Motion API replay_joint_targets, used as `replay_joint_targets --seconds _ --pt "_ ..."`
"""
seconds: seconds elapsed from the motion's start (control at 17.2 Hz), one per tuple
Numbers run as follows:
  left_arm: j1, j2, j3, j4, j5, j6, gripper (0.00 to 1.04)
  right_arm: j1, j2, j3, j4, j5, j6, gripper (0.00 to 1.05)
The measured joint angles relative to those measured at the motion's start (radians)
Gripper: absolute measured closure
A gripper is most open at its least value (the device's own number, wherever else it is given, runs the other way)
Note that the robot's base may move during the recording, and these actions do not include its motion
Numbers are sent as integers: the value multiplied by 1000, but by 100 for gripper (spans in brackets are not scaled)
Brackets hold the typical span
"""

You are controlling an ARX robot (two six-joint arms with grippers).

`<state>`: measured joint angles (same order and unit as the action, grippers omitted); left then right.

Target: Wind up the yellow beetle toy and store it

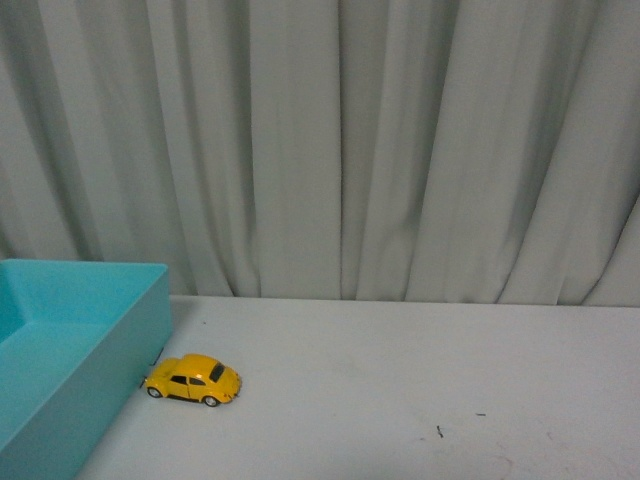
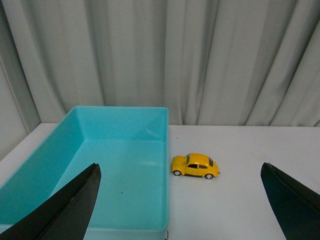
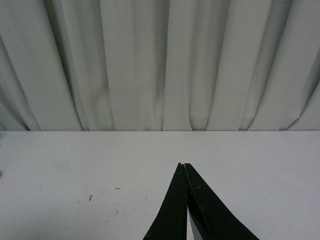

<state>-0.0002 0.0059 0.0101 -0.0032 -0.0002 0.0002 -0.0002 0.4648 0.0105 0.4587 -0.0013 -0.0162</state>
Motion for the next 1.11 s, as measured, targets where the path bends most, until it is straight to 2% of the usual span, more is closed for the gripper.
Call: replay_joint_targets --seconds 0.41,0.82,0.87,0.93,1.11 --pt "0 0 0 0 0 0 7 0 -181 0 -175 0 1 103" --pt "0 0 0 0 0 0 7 0 -292 0 -283 0 1 103" --pt "0 0 0 0 0 0 7 0 -326 1 -337 1 1 103" --pt "0 0 0 0 -1 0 7 0 -420 0 -465 1 1 103" --pt "0 0 0 1 0 0 7 0 -461 2 -454 2 2 103"
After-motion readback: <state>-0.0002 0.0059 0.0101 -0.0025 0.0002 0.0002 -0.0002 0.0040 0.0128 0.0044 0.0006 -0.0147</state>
